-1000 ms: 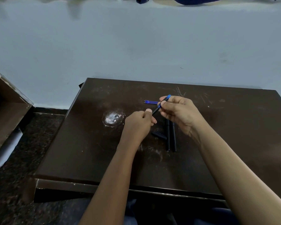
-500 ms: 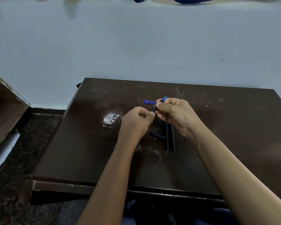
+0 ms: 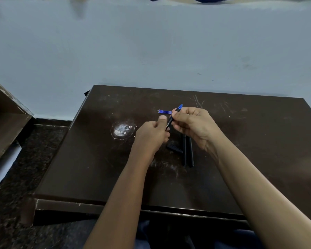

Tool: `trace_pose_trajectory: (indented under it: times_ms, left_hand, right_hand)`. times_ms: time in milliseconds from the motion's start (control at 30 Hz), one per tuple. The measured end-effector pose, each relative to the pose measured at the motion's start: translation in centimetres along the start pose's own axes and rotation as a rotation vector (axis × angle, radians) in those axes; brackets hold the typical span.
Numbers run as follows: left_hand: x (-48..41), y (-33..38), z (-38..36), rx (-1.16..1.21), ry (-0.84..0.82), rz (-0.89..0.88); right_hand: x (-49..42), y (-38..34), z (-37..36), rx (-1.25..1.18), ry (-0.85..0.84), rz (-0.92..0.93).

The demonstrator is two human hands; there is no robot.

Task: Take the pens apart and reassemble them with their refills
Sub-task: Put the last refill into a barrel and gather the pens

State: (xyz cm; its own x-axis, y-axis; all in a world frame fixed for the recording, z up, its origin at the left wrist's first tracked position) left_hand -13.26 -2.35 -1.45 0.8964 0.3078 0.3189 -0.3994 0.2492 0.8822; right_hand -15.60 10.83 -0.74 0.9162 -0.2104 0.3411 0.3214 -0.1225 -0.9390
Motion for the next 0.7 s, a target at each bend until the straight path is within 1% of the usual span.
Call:
trace_pose_trajectory:
  times_ms: [67, 167, 233, 367, 567, 700]
  left_hand:
    - [0.04, 0.18, -0.18, -0.02, -0.016, 0.001]
    - [0.11, 0.19, -0.3, -0.055, -0.016, -0.077]
    - [-0.05, 0.07, -0.16, -0.049, 0.0, -0.095]
    - [0.01, 0.26, -0.22, -0.023, -0.017, -0.041]
    - [0.01, 0.19, -0.01, -0.073, -0.007, -0.106]
    - [0.17, 0.35, -0.14, -0.04, -0.021, -0.056]
  right_hand:
    - [0.0, -0.04, 0.03, 0.002, 0.0, 0.002]
    - [-0.11, 0.01, 0.14, 0.004, 0.006, 0.003]
    - [-0.16, 0.04, 0.13, 0.002, 0.005, 0.001]
    - [-0.16, -0.01, 0.07, -0.008, -0.002, 0.001]
    - [-0.17, 0.08, 0.03, 0.008, -0.01, 0.004]
    - [-0.14, 0.02, -0.01, 0.001, -0.018, 0.008]
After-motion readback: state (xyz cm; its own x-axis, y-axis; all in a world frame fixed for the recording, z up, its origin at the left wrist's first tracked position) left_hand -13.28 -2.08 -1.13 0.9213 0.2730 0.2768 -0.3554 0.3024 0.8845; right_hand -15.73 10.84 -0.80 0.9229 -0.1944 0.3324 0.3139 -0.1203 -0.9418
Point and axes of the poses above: each hand's wrist, its own x-axis away from the middle knuckle, its own z-axis out of the back of the hand, y = z × x, the point moved 6 cm from there along -x, towards the middle knuckle, and after that the axes turned 13 degrees about y, right-handed, at the moved point
